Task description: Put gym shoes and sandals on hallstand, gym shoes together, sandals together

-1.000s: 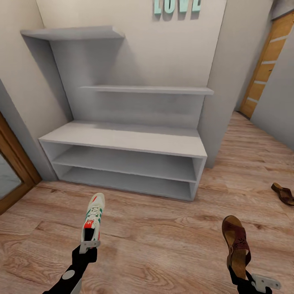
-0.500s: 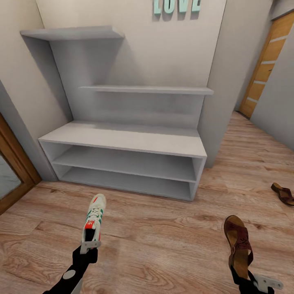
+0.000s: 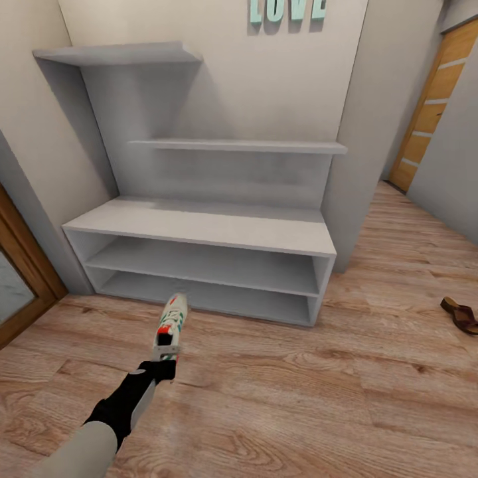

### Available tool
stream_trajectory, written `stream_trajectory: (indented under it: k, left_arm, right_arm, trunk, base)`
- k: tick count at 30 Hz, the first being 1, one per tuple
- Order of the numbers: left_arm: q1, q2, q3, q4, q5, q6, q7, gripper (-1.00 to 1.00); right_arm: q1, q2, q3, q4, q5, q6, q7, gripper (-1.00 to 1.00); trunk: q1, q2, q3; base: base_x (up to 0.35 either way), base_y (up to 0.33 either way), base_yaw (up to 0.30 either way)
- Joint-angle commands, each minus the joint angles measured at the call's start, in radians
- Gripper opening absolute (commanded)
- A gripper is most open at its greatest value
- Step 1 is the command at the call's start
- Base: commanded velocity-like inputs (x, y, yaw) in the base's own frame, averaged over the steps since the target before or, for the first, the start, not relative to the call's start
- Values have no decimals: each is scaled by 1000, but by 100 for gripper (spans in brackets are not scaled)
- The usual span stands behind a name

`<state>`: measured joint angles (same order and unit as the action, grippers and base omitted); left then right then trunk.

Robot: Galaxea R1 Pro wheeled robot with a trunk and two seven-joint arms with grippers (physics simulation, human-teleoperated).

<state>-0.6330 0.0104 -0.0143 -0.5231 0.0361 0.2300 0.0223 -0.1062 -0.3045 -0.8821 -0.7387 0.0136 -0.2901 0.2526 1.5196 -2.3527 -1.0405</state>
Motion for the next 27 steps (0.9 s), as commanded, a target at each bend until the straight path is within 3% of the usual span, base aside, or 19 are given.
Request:
stream_trajectory:
  k: [1, 3, 5, 6, 8, 12, 16, 22, 27]
  left_arm:
    - [-17, -4, -2, -3, 3, 28, 2, -100]
    - [-46, -13, -2, -5, 2, 64, 1, -100]
    - [-73, -23, -2, -6, 2, 86, 1, -100]
    - [-80, -25, -2, -6, 2, 90, 1, -100]
    - [-106, -33, -3, -6, 1, 103, 0, -100]
    - [-147, -42, -4, -6, 1, 139, -13, -100]
    - [-179, -52, -4, -3, 0, 187, -30, -100]
    - [-181, -52, -5, -1, -1, 194, -33, -100]
    - [-178, -51, -37, -5, -1, 196, -37, -100]
  right_arm:
    - [-1, -16, -17, 1, -1, 34, 9, -100]
    - [-1, -49, -85, 1, -1, 124, 10, -100]
    - [-1, -80, -183, 1, -1, 198, 10, -100]
    - [-1, -86, -208, 0, -1, 211, 10, -100]
    - [-1, -108, -293, -1, 0, 242, 9, -100]
    - [-1, -136, -376, -8, 1, 262, -6, -100]
    - [-1, -130, -393, -86, 4, 285, -11, -100]
    - [-1, -109, -390, -114, 5, 300, -12, -100]
    - [-1, -107, -390, -117, 5, 302, -11, -100]
  trunk:
    - [0, 0, -1]
    - [0, 0, -1]
    - [0, 0, -1]
    - [0, 0, -1]
    - [0, 0, -1]
    - [0, 0, -1]
    - [0, 0, -1]
    - [0, 0, -1]
    - [0, 0, -1]
  base:
    - [0, 0, 0]
    - [0, 0, 0]
    - [0, 0, 0]
    - [0, 0, 0]
    - [0, 0, 0]
    - [0, 0, 0]
    - [0, 0, 0]
    - [0, 0, -178]
    - [0, 0, -285]
